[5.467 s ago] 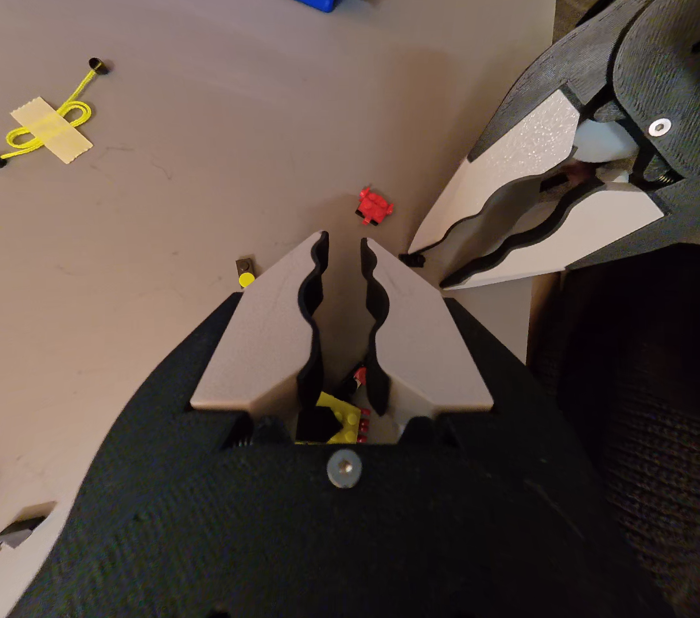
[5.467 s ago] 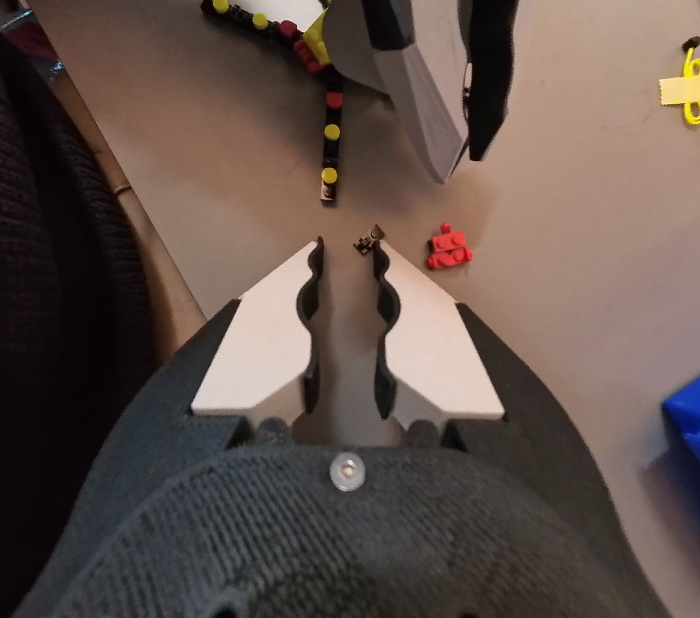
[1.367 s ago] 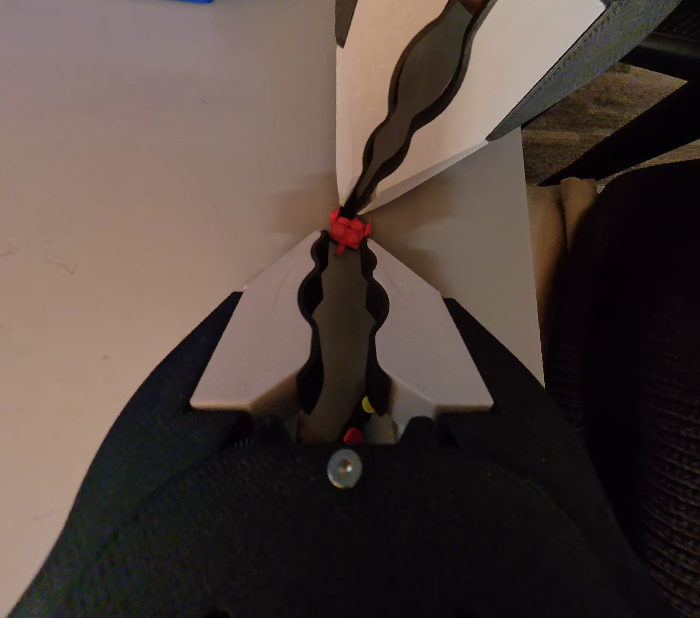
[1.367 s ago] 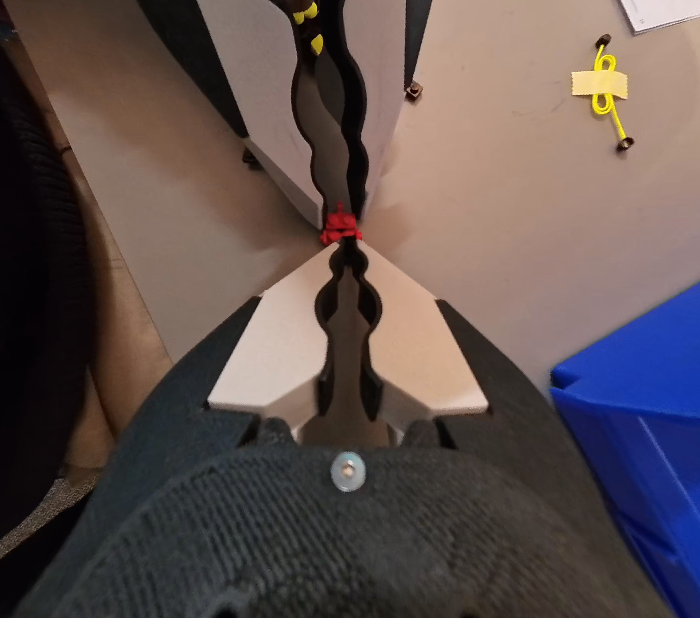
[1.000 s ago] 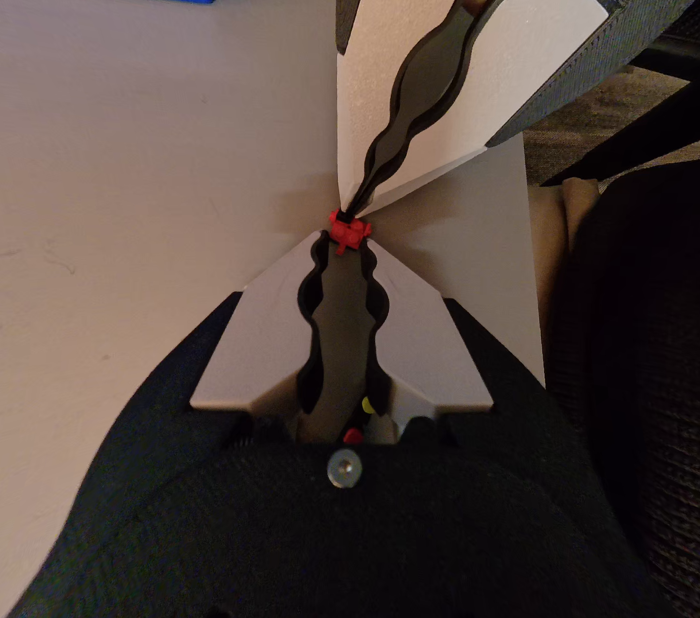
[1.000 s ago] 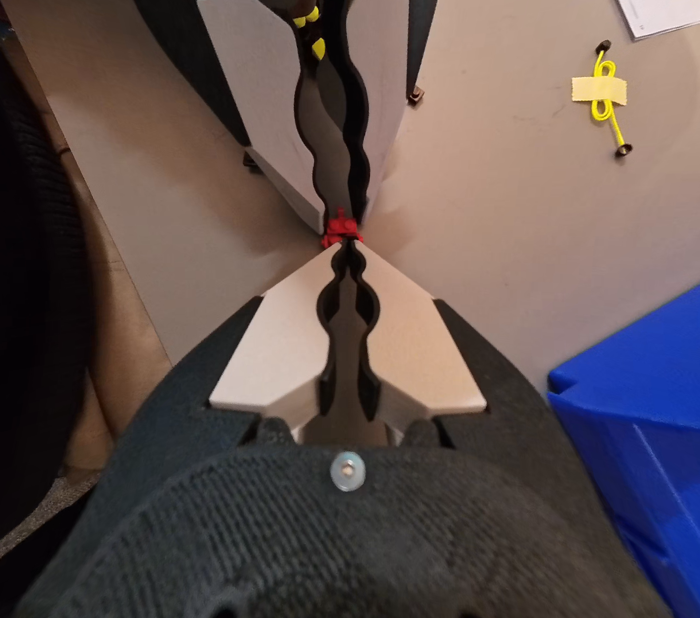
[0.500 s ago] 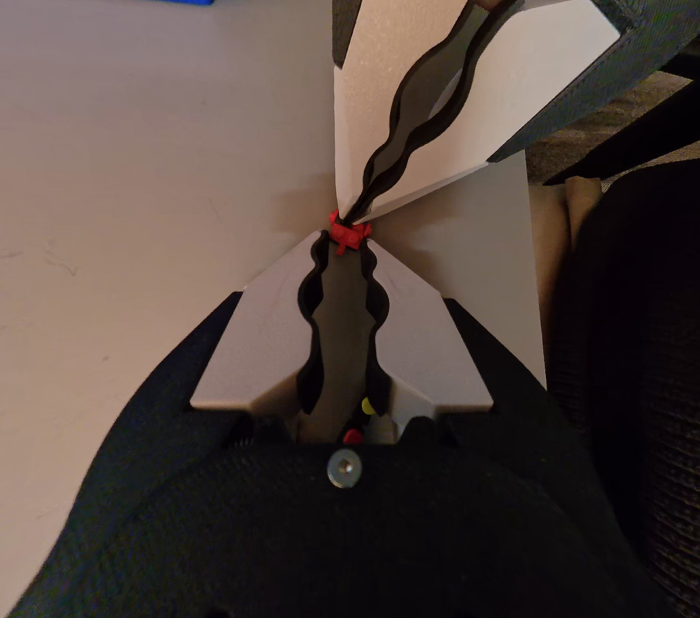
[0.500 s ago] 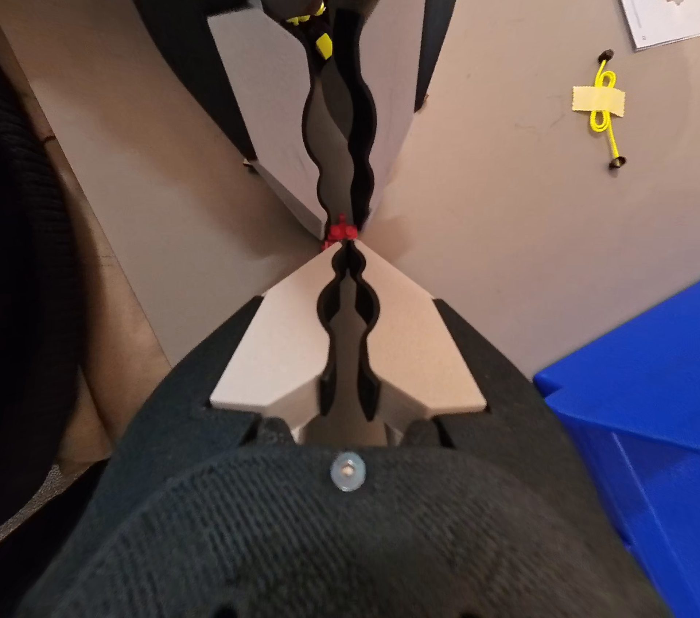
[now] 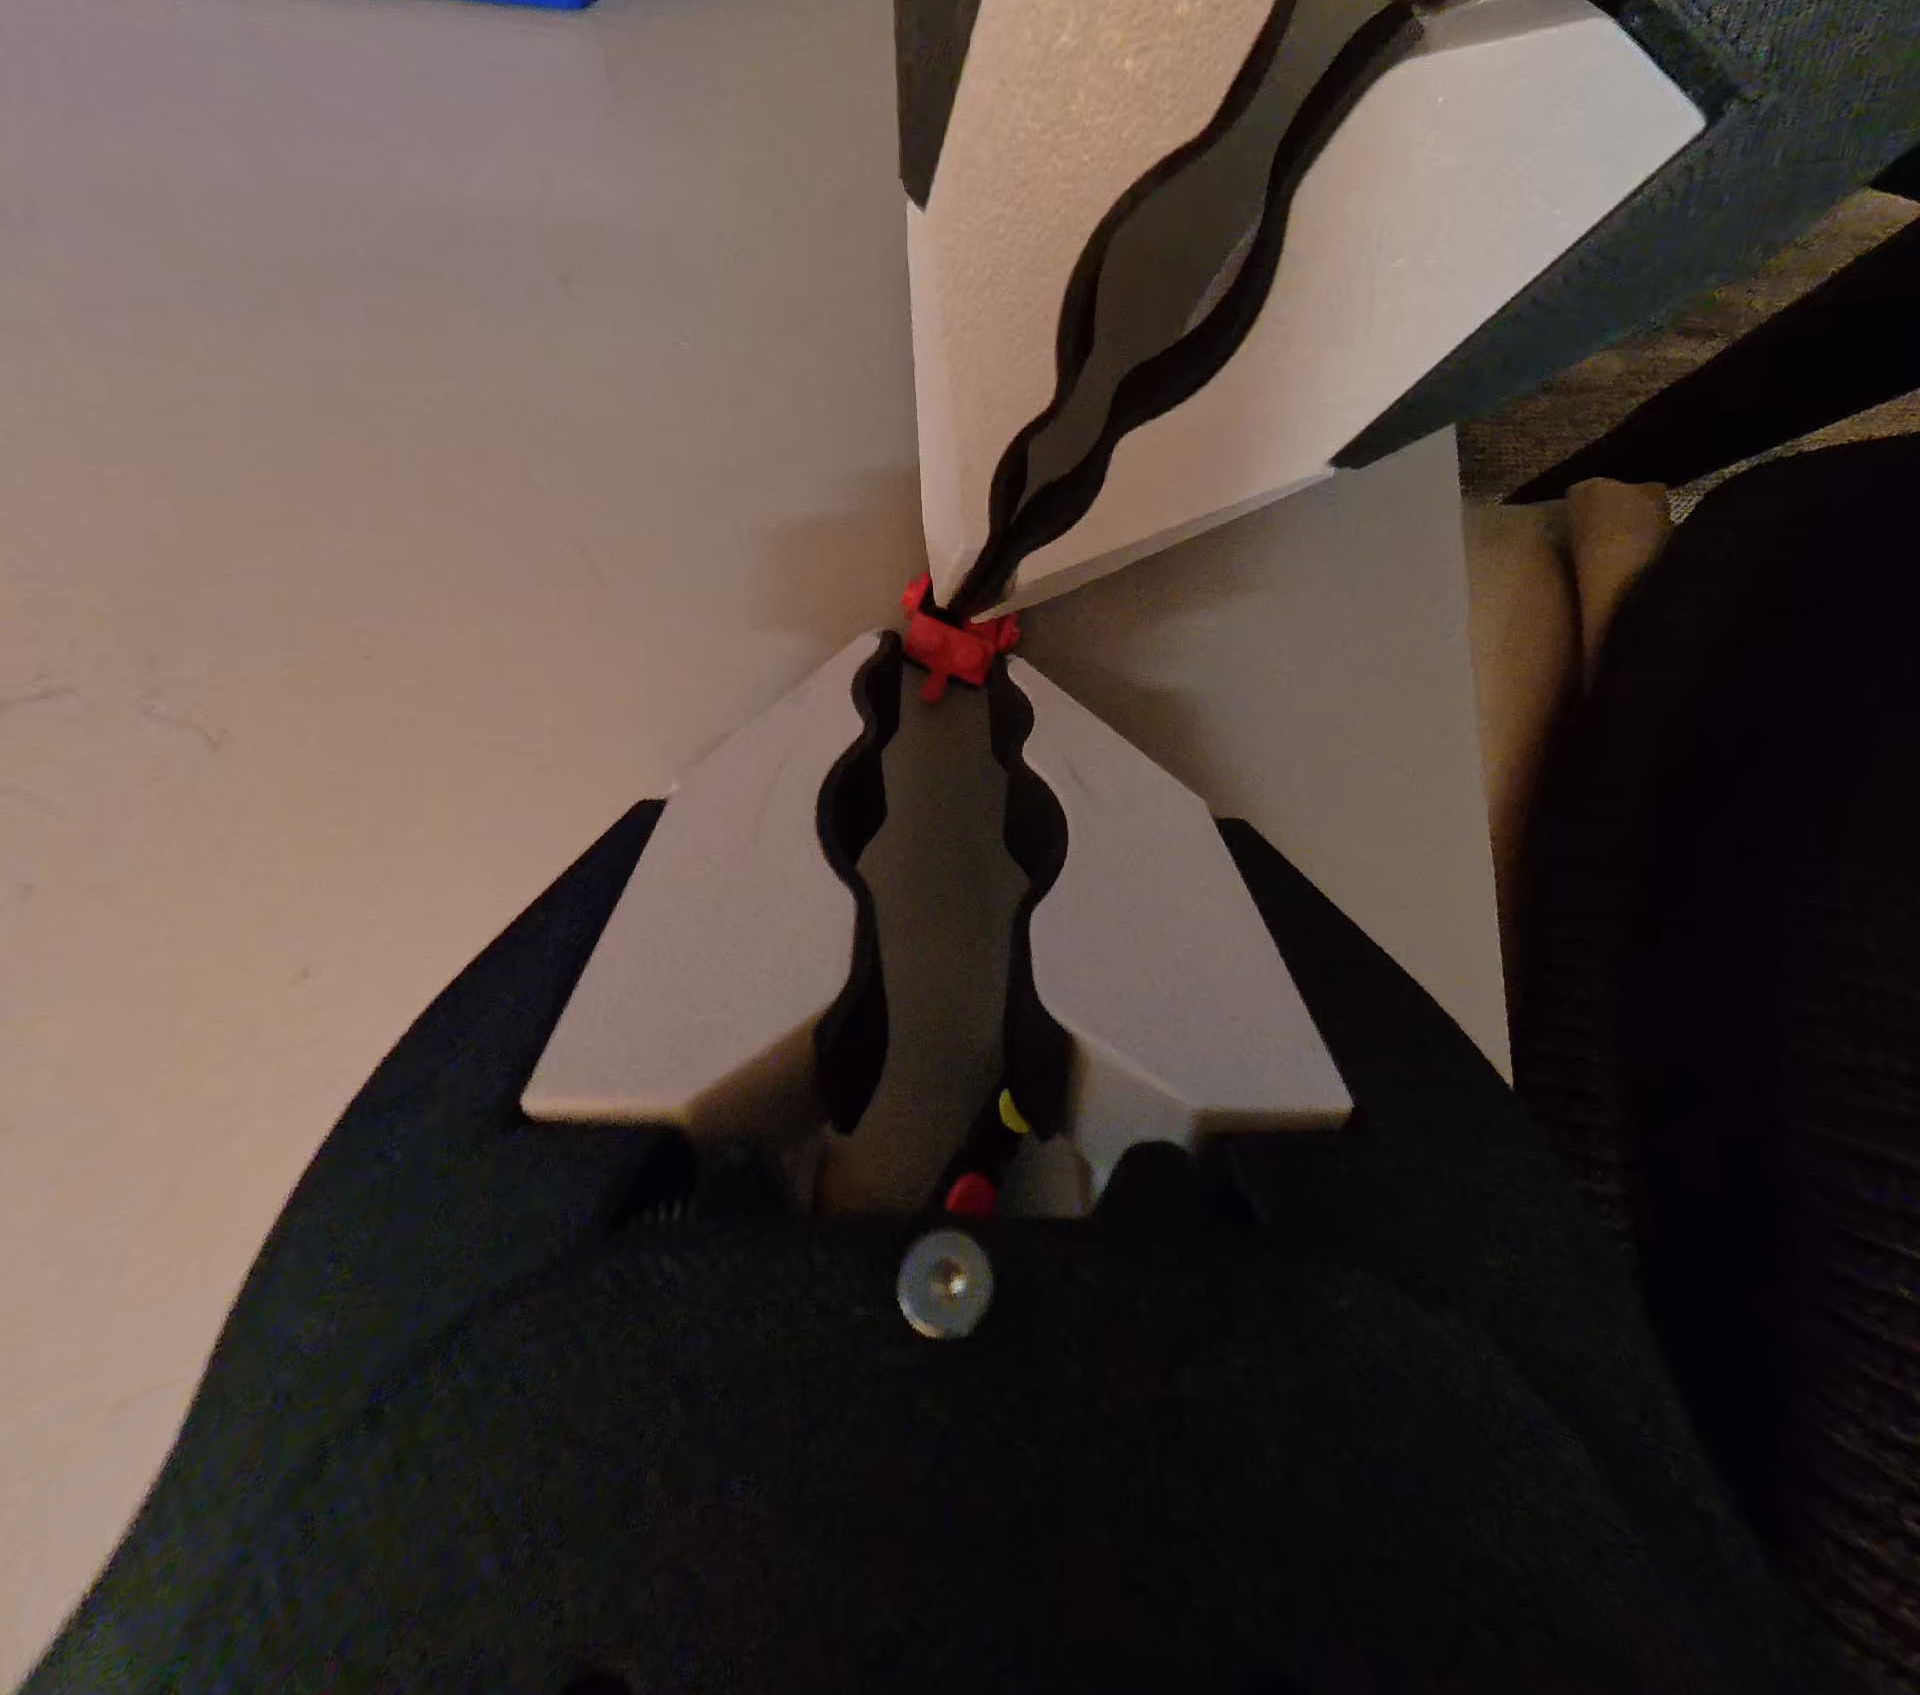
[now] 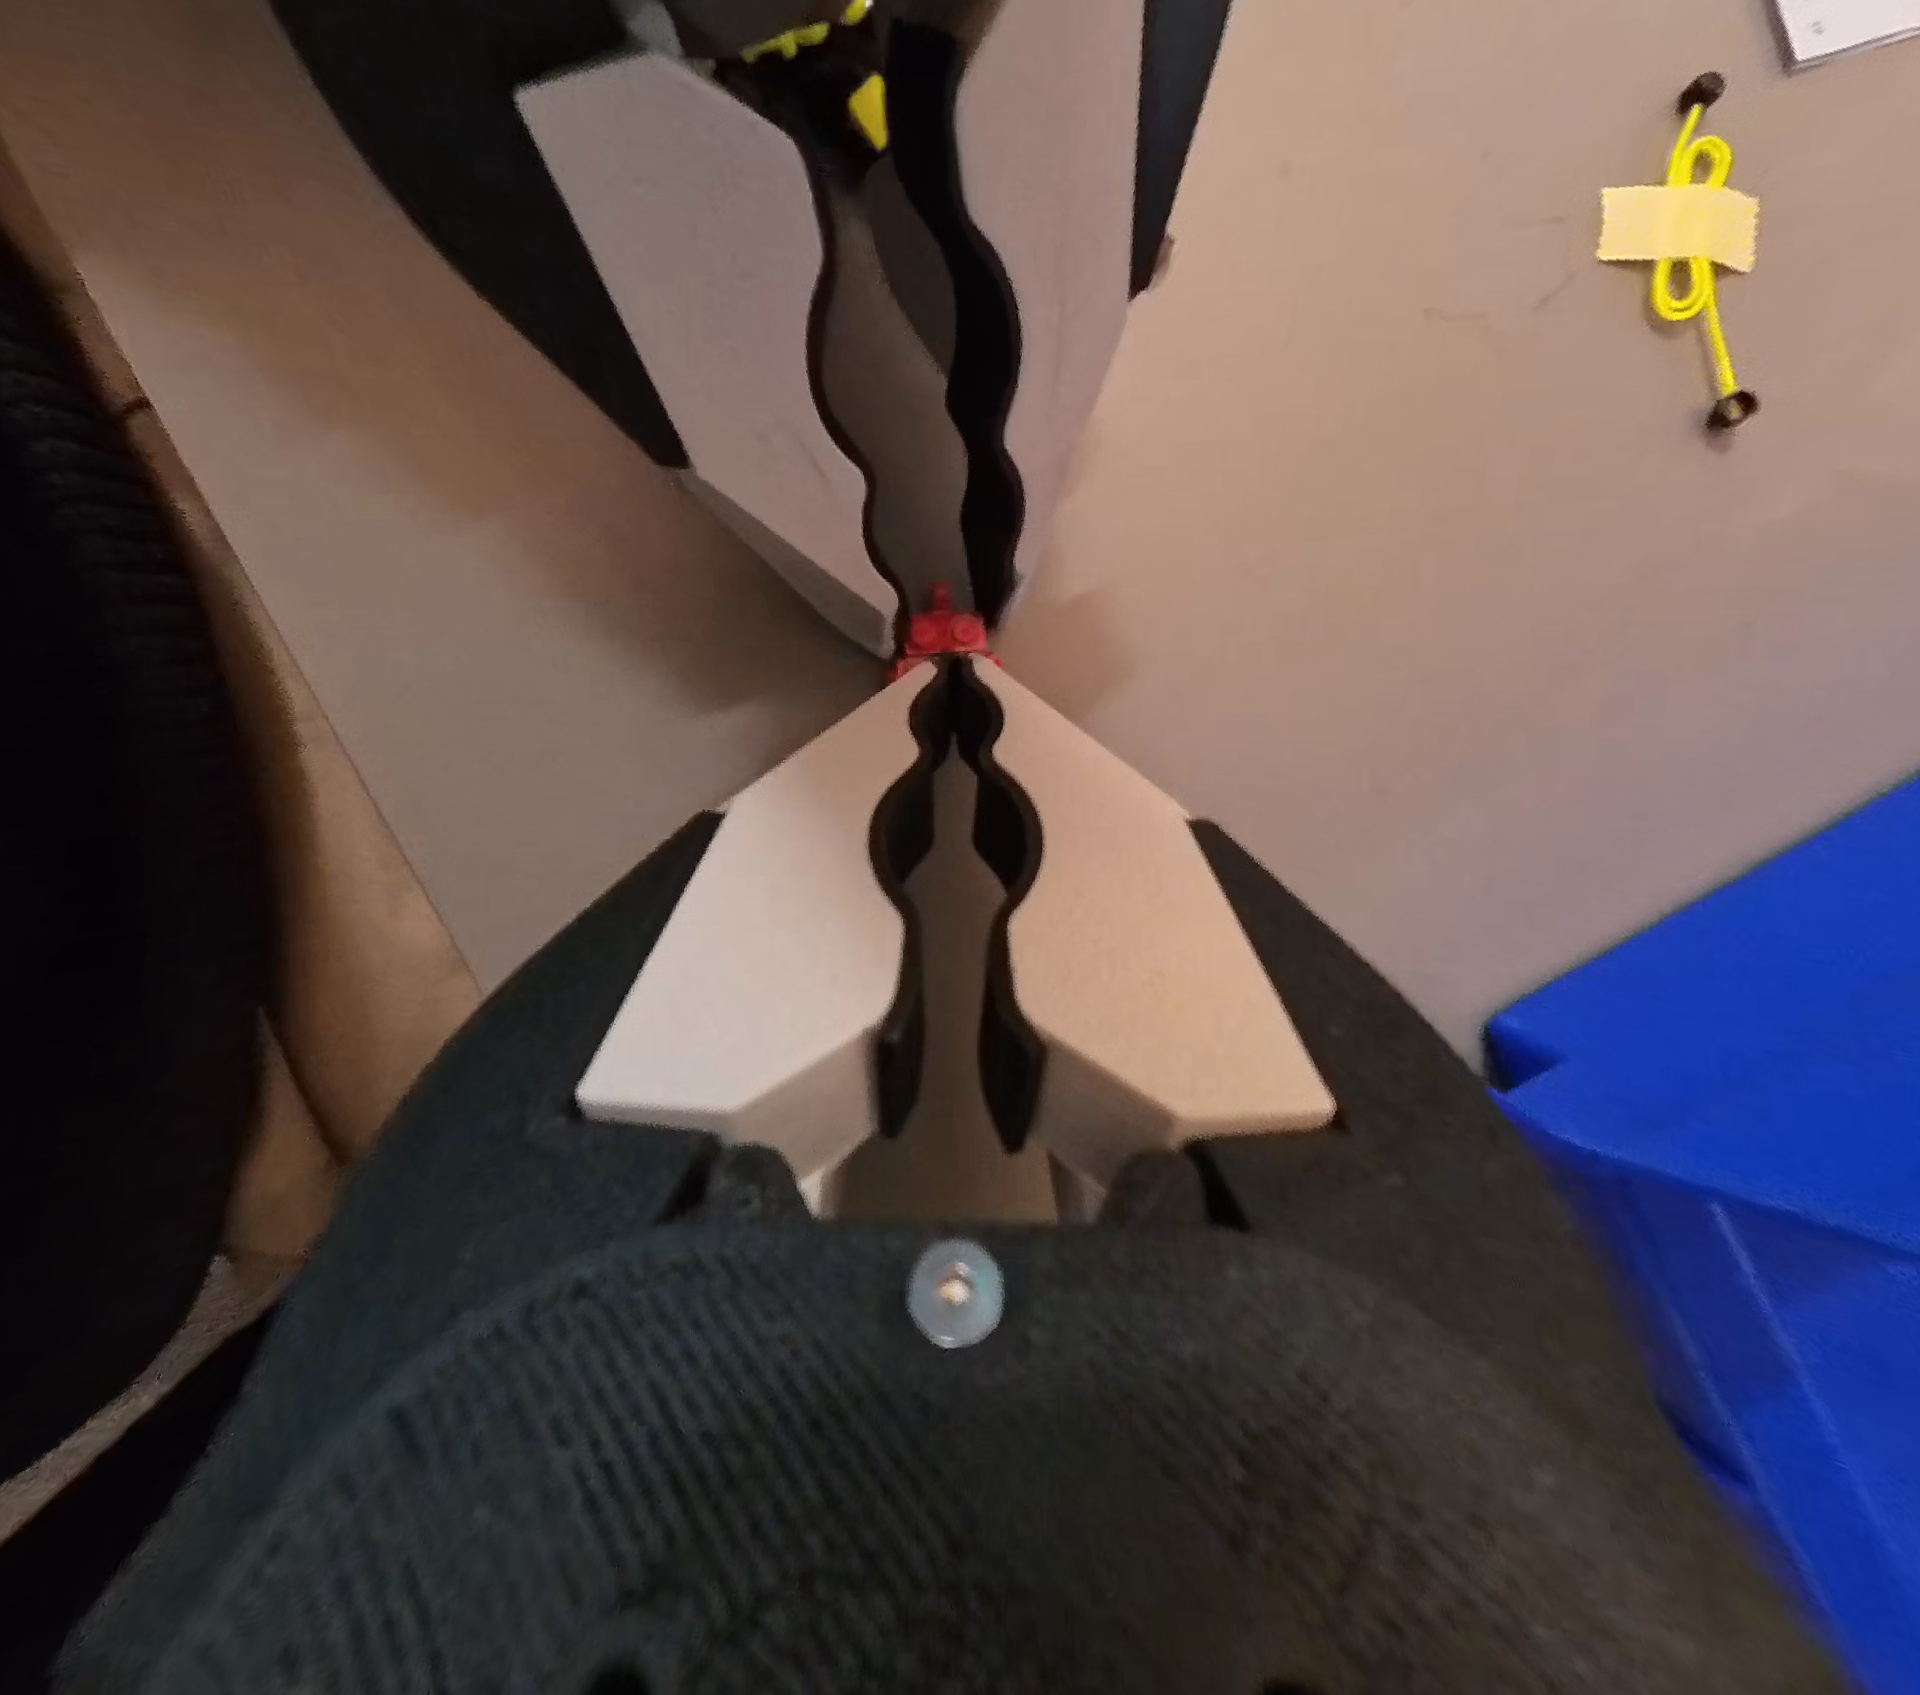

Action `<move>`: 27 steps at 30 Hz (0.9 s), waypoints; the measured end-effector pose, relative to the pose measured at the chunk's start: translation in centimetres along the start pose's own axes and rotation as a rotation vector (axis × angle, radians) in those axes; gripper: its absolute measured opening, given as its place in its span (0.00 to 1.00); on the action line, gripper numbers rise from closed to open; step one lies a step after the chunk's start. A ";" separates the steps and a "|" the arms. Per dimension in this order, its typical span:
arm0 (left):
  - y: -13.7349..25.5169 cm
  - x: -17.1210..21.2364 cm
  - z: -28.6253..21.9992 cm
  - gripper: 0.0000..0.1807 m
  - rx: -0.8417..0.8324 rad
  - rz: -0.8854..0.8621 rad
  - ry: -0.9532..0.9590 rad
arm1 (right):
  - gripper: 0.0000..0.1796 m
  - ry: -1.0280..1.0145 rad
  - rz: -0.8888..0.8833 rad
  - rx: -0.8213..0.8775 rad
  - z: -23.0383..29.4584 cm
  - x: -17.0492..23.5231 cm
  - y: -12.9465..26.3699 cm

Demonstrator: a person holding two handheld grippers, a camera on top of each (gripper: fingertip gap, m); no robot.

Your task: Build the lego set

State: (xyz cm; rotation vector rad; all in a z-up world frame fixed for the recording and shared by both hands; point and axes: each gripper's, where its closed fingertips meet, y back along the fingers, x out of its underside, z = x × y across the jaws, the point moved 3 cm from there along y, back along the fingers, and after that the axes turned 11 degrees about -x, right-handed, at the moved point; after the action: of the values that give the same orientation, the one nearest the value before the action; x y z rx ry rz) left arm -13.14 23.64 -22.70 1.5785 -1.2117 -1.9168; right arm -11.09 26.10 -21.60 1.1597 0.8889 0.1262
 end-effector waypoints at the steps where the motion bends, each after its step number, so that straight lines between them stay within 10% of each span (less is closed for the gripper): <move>1: 0.0 0.0 0.0 0.08 -0.001 0.000 -0.001 | 0.00 -0.014 -0.009 -0.011 0.0 0.0 0.0; 27: 0.0 0.0 0.2 0.08 0.004 -0.005 0.019 | 0.00 -0.082 -0.126 -0.033 -0.5 0.1 0.1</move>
State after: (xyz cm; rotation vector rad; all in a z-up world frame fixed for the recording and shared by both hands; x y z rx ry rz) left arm -13.30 23.69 -22.69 1.6004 -1.2052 -1.8991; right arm -11.31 26.50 -21.62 1.0677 0.8812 -0.0089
